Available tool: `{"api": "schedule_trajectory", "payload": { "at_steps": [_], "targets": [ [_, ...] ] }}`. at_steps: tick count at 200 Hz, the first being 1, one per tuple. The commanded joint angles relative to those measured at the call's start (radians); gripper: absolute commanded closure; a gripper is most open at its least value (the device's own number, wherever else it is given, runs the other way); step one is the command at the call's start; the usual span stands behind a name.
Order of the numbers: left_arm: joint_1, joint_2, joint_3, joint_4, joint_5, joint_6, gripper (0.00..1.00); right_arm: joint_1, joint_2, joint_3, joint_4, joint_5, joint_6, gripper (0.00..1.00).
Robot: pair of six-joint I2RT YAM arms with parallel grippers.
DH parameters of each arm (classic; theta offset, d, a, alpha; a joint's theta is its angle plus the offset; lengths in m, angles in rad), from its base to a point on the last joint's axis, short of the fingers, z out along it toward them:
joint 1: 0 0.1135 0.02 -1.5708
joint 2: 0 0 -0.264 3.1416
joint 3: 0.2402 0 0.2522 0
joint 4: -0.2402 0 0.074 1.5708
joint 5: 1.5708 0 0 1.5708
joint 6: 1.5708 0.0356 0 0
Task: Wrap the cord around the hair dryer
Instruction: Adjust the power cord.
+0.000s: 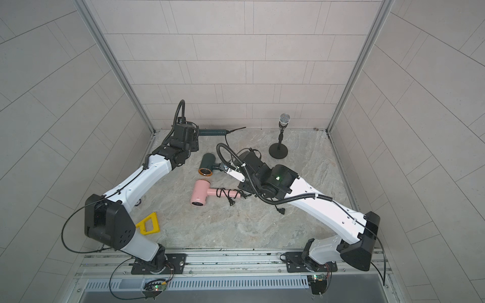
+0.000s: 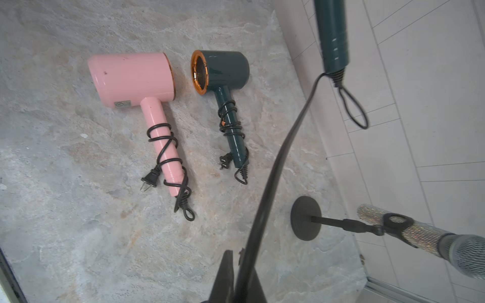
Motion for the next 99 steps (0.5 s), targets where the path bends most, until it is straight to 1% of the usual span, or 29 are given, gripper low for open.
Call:
{"api": "schedule_trajectory", "payload": {
  "at_steps": [1,27,65,82,99],
  "targets": [
    [0.032,0.016,-0.007,0.095,-0.048,-0.004,1.00,0.007,-0.037,0.065,-0.059,0.049,-0.078,1.00],
    [0.052,0.047,-0.005,0.073,-0.005,-0.007,1.00,0.008,-0.028,0.128,-0.072,0.093,-0.121,1.00],
    [0.059,0.109,0.036,0.017,0.040,-0.001,1.00,0.010,-0.022,0.231,-0.072,0.133,-0.180,1.00],
    [0.064,0.135,0.053,-0.006,0.037,-0.019,1.00,0.010,-0.015,0.281,-0.079,0.158,-0.226,1.00],
    [0.094,0.155,0.056,-0.015,0.055,-0.049,1.00,0.010,-0.022,0.323,-0.078,0.199,-0.245,1.00]
  ]
}}
